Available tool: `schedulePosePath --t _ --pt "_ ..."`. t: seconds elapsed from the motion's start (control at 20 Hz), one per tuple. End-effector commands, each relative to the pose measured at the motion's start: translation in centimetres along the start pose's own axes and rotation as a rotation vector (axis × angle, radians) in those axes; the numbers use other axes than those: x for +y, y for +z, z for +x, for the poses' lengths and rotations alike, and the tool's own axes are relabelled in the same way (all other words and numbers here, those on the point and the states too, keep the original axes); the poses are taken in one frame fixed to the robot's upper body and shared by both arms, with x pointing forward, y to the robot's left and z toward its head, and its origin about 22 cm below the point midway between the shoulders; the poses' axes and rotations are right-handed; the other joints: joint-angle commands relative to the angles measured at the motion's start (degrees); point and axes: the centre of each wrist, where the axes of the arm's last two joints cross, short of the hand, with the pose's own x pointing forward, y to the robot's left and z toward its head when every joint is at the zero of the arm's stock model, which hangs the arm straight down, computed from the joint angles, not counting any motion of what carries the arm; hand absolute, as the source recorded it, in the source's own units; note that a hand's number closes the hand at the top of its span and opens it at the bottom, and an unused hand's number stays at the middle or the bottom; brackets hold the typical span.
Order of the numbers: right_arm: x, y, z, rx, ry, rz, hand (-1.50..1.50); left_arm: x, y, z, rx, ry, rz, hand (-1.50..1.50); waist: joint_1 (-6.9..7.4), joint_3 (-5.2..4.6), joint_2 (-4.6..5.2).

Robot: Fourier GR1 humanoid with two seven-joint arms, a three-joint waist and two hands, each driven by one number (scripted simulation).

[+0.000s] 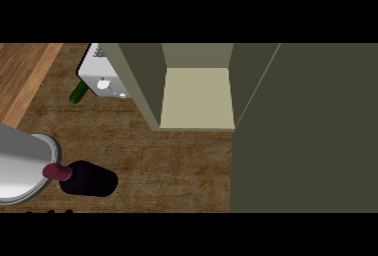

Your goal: Pick up the wine, place it into the cabinet and close the cabinet

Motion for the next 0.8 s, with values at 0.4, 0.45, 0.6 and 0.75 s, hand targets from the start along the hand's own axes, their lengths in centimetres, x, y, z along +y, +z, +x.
schedulePosePath --t 0.4,0.45,0.6,0.75 --pt "1.0 0.4 3.2 -0.039 -0.035 -0.005 -1.50 0.1 0.7 4.6 -0.079 0.023 0.054 -1.50 0.11 -0.02 -0.12" --pt "1.5 0.2 2.5 -0.050 -0.019 -0.020 -1.50 0.4 1.2 3.7 -0.076 0.014 0.057 -1.50 0.46 -0.04 -0.21" --pt "1.2 0.4 2.9 -0.035 -0.021 -0.014 -1.50 1.2 1.1 4.0 -0.069 0.019 0.089 -1.50 -0.13 -0.05 -0.03" --pt "0.0 0.6 3.5 -0.058 0.004 -0.017 -1.50 1.1 1.1 4.1 -0.073 -0.010 0.108 -1.50 -0.31 0.01 -0.04"
